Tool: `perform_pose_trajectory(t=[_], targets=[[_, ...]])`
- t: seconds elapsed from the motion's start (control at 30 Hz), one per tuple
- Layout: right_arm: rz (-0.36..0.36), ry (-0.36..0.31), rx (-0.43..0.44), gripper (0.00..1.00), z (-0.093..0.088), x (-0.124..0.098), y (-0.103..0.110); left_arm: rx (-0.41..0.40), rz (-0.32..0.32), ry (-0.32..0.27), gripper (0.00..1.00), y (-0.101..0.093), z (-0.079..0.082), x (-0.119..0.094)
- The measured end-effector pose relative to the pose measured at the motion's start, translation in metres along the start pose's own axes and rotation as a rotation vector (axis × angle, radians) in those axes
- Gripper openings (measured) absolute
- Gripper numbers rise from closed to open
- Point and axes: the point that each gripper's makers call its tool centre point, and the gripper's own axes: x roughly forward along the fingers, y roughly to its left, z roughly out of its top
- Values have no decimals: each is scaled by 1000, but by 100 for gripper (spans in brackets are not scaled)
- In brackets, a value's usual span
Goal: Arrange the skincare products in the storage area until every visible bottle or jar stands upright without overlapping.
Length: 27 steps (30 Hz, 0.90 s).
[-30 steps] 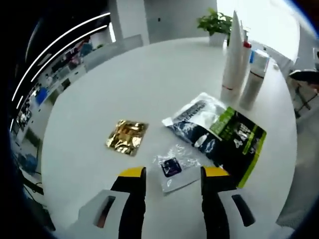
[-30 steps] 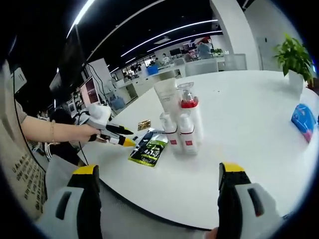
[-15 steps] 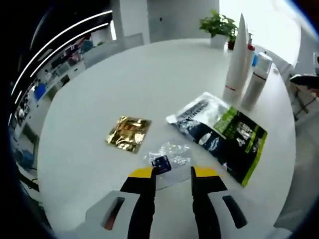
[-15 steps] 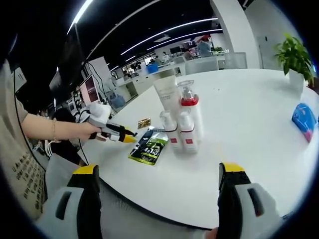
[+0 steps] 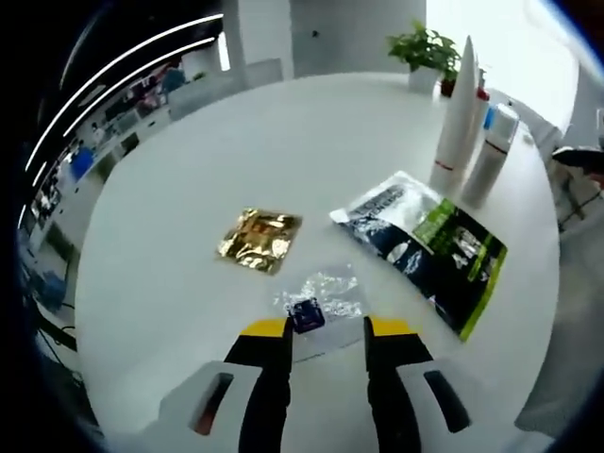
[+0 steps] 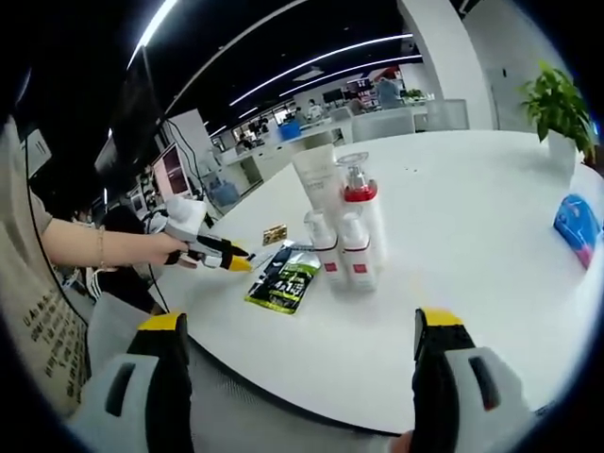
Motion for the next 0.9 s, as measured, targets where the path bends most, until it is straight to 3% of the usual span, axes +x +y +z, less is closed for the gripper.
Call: perform_pose_trajectory(t=[0.13,0.2,0.37,0.53,0.8,0.9], targets=[[1,0,2,99,0,0,0,-33,27,12,42,-2,0,3],[1,1,2,99,0,0,0,-50,71,22,49,2,0,4],[0,8,1,99,-2,0,0,-149,117,36,56,6,0,10],[-2,15,-3,99,-2,0,-1,-228,154,32,53,11,2,13],[-3,19,1,99,-3,1,-1,-255,177,37,50,9,2,12],[-4,18,3,99,-2,1,-2,-260,182,34,41,8,2,12]])
